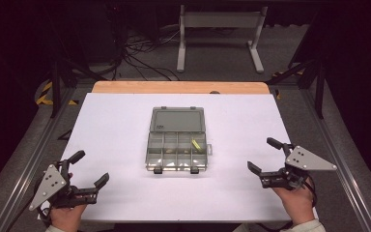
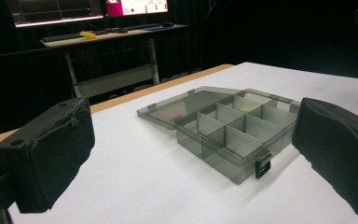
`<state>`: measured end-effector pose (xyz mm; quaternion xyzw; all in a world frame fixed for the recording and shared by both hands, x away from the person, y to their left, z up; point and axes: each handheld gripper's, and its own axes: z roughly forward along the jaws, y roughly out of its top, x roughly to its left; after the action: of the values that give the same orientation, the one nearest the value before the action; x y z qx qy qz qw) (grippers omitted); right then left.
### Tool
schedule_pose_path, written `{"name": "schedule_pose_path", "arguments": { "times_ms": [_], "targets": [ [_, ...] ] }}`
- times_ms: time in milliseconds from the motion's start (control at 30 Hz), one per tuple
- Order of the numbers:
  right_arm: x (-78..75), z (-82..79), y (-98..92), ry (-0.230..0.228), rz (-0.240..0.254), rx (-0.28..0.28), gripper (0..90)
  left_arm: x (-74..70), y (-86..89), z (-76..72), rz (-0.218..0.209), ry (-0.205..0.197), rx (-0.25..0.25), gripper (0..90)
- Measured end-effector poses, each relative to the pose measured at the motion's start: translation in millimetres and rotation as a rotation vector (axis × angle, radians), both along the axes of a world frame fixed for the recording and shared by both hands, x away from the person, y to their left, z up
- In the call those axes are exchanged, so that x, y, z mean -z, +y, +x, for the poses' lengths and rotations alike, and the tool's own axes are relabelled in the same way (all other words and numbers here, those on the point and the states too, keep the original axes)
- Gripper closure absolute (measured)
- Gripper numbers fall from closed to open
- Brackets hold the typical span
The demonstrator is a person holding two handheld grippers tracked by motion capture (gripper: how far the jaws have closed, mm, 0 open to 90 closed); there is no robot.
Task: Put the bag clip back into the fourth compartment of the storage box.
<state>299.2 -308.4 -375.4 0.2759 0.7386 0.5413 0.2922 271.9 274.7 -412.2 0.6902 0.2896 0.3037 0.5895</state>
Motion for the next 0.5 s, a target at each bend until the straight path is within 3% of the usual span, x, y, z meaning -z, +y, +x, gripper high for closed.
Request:
{"name": "schedule_pose_path", "arguments": {
  "times_ms": [367, 500],
  "targets": [
    [25.4, -4.1, -6.9, -0.011, 0.038, -0.004, 2.1, 3.1, -0.1, 1.4, 0.006, -0.004, 0.013, 0.0],
    [36.0, -5.9, -8.9, 0.007, 0.051, 0.001, 1.9, 3.9, 0.7, 1.9, -0.001, -0.006, 0.033, 0.0]
  ]
}}
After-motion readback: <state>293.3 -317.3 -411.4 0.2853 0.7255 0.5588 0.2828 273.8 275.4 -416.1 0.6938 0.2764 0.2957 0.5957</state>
